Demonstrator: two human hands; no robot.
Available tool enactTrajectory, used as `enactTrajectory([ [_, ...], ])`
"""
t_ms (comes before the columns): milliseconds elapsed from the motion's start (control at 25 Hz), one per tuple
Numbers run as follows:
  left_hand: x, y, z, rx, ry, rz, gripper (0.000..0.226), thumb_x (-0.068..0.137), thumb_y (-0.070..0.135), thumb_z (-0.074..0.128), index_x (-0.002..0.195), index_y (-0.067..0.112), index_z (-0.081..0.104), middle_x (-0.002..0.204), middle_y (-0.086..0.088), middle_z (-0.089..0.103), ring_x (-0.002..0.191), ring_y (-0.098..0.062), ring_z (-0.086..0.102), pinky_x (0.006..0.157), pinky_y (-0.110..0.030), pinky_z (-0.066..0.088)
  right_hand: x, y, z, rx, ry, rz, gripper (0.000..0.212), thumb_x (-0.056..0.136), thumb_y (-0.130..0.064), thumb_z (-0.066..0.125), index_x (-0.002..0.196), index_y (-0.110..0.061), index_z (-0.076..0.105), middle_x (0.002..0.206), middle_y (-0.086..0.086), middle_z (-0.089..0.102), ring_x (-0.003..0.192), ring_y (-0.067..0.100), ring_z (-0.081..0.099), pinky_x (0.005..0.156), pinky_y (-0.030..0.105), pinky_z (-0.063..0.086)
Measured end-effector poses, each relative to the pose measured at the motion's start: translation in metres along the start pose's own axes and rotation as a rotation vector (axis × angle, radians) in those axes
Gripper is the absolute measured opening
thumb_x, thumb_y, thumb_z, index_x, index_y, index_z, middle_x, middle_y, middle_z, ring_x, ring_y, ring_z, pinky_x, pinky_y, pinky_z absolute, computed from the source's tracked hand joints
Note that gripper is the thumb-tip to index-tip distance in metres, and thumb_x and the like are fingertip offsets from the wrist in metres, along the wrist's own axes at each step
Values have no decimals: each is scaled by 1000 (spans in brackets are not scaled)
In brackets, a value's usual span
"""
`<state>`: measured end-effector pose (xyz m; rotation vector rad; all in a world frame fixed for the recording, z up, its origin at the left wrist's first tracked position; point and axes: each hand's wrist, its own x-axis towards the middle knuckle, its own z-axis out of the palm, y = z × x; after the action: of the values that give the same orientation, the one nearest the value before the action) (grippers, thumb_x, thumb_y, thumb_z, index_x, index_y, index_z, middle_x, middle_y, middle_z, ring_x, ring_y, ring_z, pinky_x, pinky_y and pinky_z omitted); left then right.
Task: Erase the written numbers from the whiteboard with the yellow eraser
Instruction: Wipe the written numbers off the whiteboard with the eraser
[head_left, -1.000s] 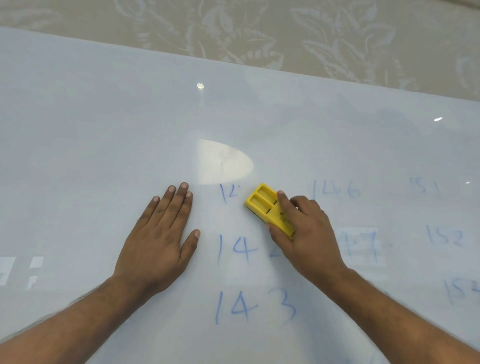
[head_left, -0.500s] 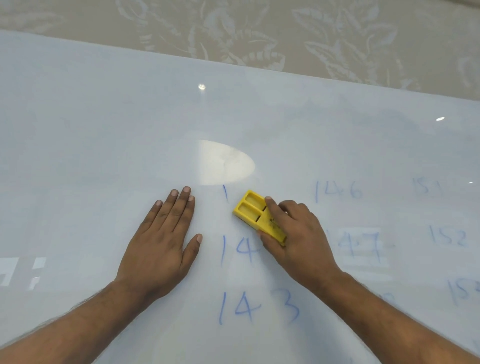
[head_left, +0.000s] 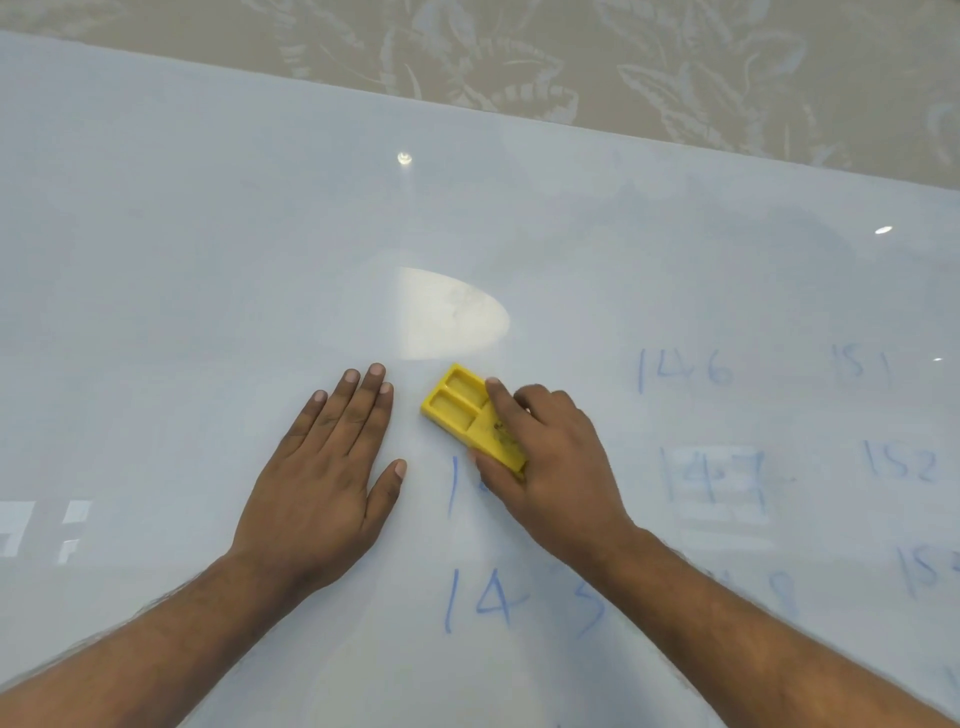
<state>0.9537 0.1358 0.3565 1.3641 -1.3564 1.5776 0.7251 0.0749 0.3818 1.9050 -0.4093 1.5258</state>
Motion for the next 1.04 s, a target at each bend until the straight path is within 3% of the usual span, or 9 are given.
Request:
enactTrajectory([
  [160, -3, 2, 0, 4, 10, -3, 67, 102, 44, 25, 158, 6, 19, 168, -7, 15, 156, -21, 14, 125, -42, 15, -17, 24, -16, -80, -21, -21, 60, 87, -39, 61, 138, -10, 49, 105, 6, 58, 86, 28, 52, 73, 41, 48],
  [360, -11, 6, 2, -23, 25, -23, 67, 102, 42, 27, 158, 7, 19, 168, -6, 15, 156, -21, 15, 125, -42, 15, 12, 15, -9, -3, 70, 131, 60, 87, -32, 67, 139, -9, 48, 105, 7, 57, 89, 28, 50, 77, 41, 44],
  [560, -18, 6, 1, -37, 13, -19, 64, 103, 37, 27, 158, 6, 20, 168, -7, 15, 156, -21, 14, 126, -41, 13, -19, -8, 1, -23, -30, -18, 58, 90, -38, 60, 140, -11, 47, 107, 5, 57, 87, 27, 50, 74, 40, 45],
  [760, -22, 8, 0, -35, -4, -40, 61, 103, 34, 25, 158, 5, 20, 168, -7, 15, 155, -22, 14, 126, -41, 12, -65, 14, -17, -101, -122, -143, 55, 91, -41, 52, 138, -12, 49, 107, 4, 58, 81, 24, 50, 68, 38, 46],
  [1040, -32, 16, -1, -72, 2, -73, 61, 103, 32, 25, 157, 5, 20, 168, -8, 16, 155, -24, 15, 125, -44, 17, -35, 4, -10, -32, -24, 68, 60, 86, -34, 65, 138, -10, 49, 110, 8, 58, 90, 30, 52, 77, 41, 45],
])
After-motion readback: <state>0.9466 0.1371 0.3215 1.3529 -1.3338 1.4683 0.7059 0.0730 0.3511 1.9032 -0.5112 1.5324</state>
